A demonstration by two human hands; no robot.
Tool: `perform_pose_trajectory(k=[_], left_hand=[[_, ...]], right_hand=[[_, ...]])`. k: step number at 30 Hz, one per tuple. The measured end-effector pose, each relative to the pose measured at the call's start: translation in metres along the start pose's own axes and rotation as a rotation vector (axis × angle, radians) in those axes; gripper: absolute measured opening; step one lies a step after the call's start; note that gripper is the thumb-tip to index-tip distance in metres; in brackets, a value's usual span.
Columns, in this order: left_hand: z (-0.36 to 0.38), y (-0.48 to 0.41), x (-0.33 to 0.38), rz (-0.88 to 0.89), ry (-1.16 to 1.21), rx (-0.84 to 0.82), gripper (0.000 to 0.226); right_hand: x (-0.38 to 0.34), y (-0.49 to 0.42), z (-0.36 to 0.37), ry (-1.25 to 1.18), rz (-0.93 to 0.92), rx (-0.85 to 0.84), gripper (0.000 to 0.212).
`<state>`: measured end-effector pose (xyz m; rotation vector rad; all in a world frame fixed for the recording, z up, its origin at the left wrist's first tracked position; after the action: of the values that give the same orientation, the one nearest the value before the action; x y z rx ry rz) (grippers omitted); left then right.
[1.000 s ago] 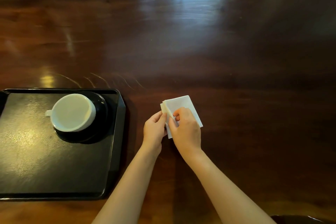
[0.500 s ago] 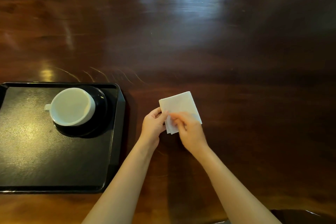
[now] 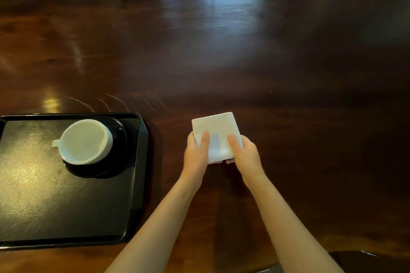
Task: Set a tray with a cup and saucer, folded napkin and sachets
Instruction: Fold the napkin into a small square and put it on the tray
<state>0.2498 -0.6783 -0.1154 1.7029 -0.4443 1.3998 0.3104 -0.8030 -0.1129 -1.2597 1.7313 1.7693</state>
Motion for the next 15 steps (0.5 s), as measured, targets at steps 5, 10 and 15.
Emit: perform_pose_trajectory(k=[5,10,15], left_hand=[[-0.002,0.004,0.015,0.185,-0.132,0.070,0.028],[-0.002,0.005,0.022,0.141,0.025,-0.059,0.014],[-0.008,0.012,0.040,0.173,0.063,-0.390,0.023]], right_hand=[[-0.001,0.007,-0.004,-0.067,-0.083,0.024,0.017],[-0.005,0.012,-0.006,-0.206,-0.052,-0.118,0.018],[-0.038,0.018,-0.015,-0.082,-0.168,-0.108,0.020]])
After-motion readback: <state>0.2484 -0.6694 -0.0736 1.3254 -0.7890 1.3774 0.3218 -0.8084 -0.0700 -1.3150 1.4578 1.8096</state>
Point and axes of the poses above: each hand's wrist, its own y-axis away from the middle knuckle, its own z-axis out of the palm, x = y × z, the point moved 6 cm from there along -y, towards the middle knuckle, and after that the axes turned 9 degrees about z, right-handed, at the moved point
